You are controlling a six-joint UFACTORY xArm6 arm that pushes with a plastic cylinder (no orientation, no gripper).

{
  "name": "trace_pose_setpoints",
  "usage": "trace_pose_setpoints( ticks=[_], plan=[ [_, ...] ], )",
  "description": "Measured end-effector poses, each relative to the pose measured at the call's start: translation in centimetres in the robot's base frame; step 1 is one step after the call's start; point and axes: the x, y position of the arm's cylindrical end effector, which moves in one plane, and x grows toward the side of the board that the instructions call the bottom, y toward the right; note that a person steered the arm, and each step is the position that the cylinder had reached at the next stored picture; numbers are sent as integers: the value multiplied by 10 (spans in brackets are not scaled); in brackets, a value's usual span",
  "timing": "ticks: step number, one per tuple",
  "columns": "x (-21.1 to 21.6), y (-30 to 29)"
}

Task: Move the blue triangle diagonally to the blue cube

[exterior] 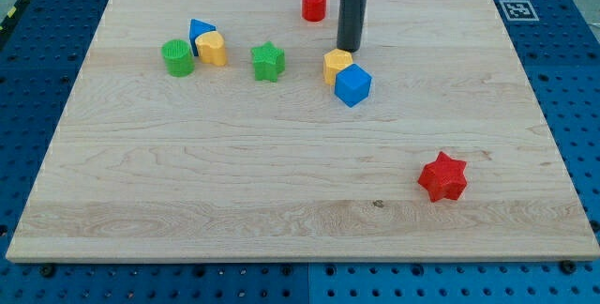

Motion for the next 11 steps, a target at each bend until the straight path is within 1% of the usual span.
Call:
trace_pose_setpoints(
  ticks=[1, 3, 4, 5, 6, 7, 8, 9, 11],
  plan=[
    [-12, -2],
    [-34, -67],
    [-56, -108],
    [-76, -160],
    [-81, -236],
    [-81, -304],
    [-57, -326],
    [-15, -326],
    [-12, -317]
  ],
)
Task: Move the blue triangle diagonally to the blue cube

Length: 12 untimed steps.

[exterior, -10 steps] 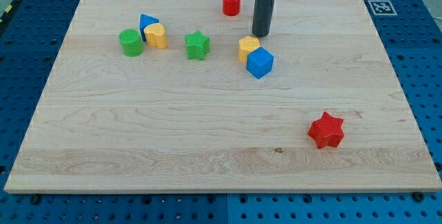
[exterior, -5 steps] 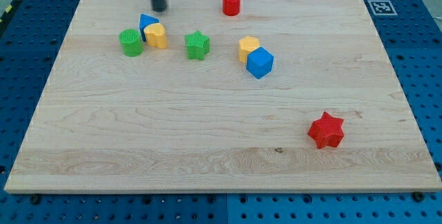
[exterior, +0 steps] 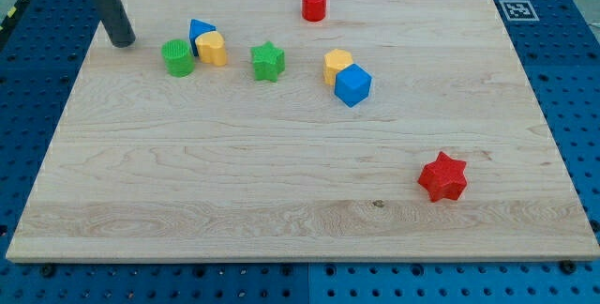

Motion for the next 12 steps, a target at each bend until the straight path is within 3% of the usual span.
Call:
trace_pose_setpoints(
  ticks=[5, 9, 12],
  plan=[
    [1, 136],
    [11, 136],
    [-7, 136]
  ],
)
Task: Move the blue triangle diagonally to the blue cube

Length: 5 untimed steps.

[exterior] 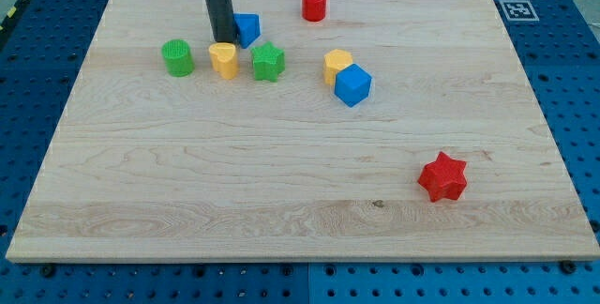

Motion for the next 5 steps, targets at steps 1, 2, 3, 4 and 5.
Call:
trace_pose_setpoints(
  ticks=[1, 2, 3, 4, 5],
  plan=[
    [0, 1],
    [0, 17],
    [0, 40],
    [0, 57],
    [-5, 42]
  ],
)
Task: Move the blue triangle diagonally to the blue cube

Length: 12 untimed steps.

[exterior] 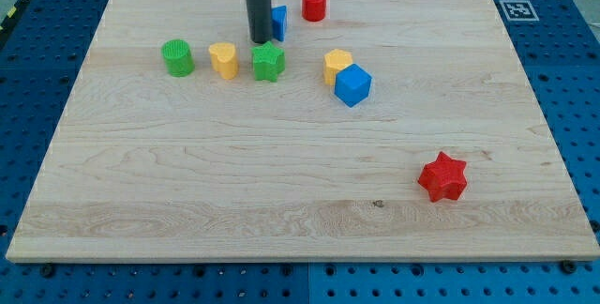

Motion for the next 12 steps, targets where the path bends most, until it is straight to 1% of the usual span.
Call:
trace_pose_setpoints(
  ticks=[1, 2, 3, 4, 5, 6, 8, 10, 12],
  plan=[
    [-28, -12],
    [-32, -12],
    [-9, -9],
    [-4, 0],
    [-15, -9],
    [-43, -13],
    [-33, -7],
    [-24, 23],
    [14, 46]
  ],
)
